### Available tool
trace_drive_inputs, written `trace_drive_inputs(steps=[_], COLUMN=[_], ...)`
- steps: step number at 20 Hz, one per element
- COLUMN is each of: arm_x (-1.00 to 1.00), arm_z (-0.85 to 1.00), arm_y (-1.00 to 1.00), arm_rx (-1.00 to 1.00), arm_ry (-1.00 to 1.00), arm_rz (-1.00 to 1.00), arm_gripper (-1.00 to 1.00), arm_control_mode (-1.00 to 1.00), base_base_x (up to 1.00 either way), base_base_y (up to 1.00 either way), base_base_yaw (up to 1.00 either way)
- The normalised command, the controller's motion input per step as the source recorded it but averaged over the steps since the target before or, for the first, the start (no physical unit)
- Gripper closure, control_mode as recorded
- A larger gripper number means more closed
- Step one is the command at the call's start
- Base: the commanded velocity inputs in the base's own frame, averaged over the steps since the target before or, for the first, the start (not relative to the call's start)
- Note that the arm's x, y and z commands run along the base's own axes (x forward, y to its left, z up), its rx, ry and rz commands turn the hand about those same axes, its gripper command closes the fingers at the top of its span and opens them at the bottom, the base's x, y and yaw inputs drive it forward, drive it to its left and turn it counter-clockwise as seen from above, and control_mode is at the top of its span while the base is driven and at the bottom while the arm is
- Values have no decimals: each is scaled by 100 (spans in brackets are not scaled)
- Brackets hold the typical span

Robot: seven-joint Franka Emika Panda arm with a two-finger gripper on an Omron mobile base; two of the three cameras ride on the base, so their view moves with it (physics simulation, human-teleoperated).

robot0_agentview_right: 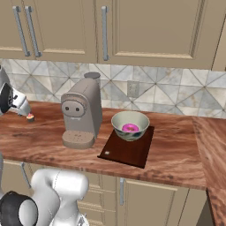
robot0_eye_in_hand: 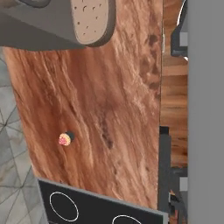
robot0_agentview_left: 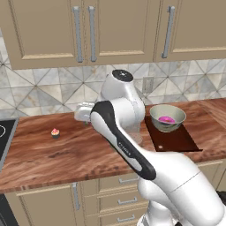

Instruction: Place the bowl with donut and the cupcake onto the tray.

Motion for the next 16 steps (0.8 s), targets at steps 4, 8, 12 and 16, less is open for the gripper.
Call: trace_drive_inputs(steps=[4,8,12,16], arm_x=[13,18,21,15], arm_z=[0,0,-9,-15], arm_y=[21,9,24,19], arm_rx=[-2,-3,-14,-12], arm_ry=[0,0,0,0], arm_rz=[17,12,8,8], arm_gripper=[-100,-100,-100,-100], arm_control_mode=[-100,-100,-100,-100], base_base_x=[0,0,0,0], base_base_y=[0,0,0,0], base_base_yaw=[0,0,0,0])
